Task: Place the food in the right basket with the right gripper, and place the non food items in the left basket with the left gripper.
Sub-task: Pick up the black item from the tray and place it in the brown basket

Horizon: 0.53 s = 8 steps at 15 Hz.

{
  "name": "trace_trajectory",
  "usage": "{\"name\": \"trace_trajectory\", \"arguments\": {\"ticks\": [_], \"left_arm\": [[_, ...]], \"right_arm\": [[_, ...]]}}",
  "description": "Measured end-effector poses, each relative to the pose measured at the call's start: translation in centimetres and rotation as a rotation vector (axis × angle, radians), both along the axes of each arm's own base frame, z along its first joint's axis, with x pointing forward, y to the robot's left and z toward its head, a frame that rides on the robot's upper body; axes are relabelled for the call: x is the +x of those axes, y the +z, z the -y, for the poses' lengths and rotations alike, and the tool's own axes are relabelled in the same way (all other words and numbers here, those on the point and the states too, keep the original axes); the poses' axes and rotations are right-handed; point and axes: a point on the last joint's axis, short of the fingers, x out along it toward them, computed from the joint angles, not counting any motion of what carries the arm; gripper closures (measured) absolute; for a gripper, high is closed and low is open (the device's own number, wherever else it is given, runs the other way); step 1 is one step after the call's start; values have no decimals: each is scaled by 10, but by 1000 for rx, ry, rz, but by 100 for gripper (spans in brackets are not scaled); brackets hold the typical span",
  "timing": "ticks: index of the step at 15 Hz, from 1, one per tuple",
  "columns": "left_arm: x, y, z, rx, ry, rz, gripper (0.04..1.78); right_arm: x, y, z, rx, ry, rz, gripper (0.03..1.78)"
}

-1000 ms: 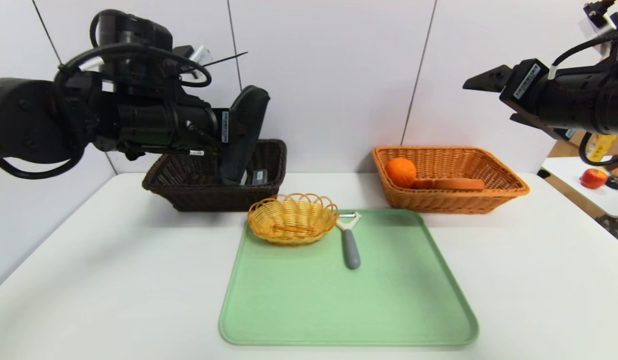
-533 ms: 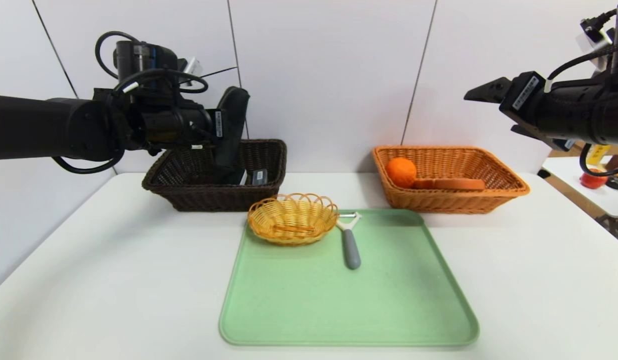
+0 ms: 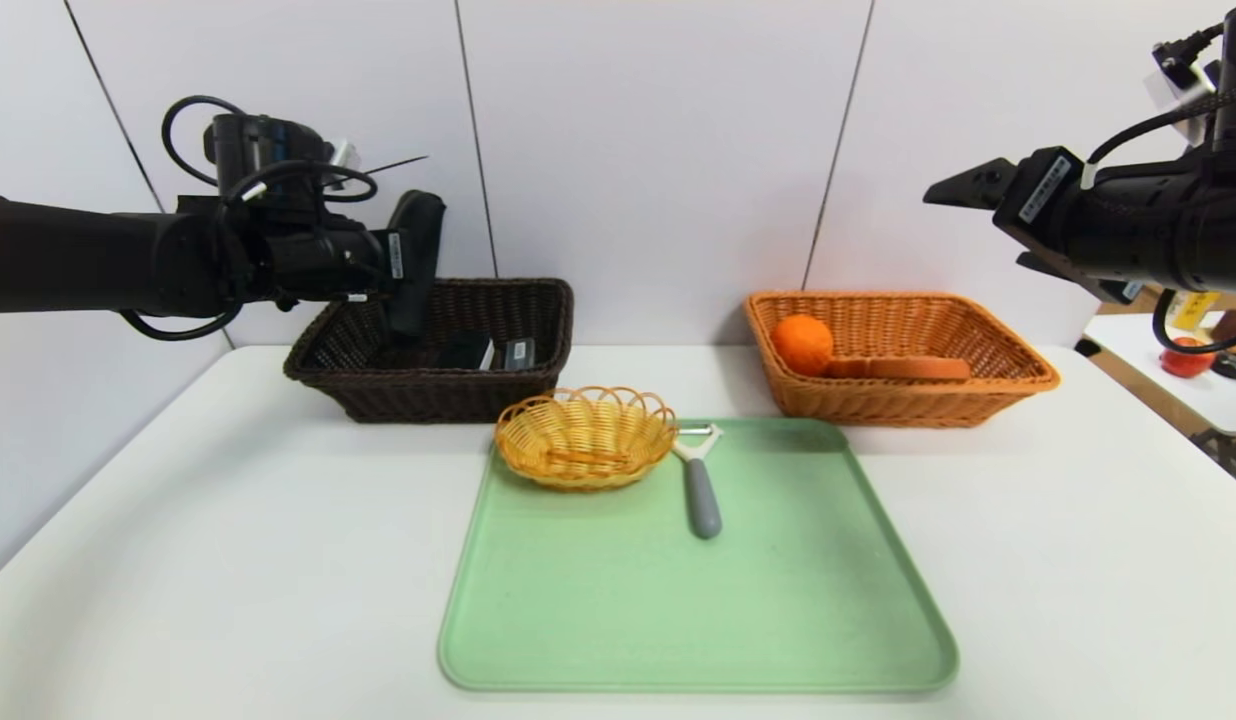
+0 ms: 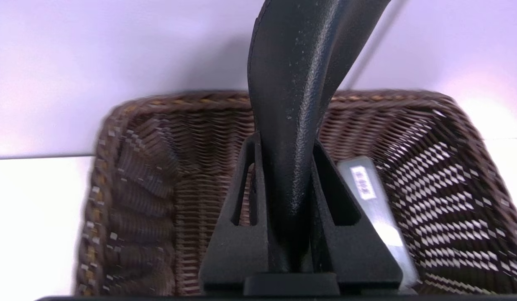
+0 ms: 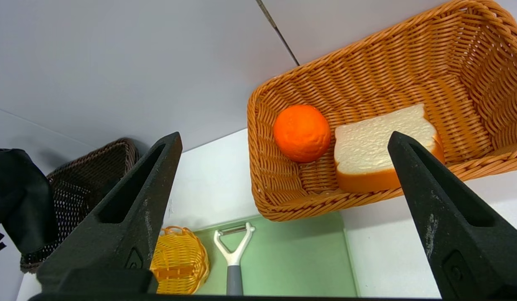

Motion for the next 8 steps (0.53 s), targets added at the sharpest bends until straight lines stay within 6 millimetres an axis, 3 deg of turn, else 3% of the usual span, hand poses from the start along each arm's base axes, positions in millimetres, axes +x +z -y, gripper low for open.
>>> {"name": "trace_trajectory", "arguments": {"ticks": [5,8], "left_arm": [[17,-14,-19,8,47,-25,151],[23,-22,-21,9,52,-36,109]], "right_arm": [[3,0,-1,0,-1,2,11],[3,0,-1,-1,-1,2,11]]}}
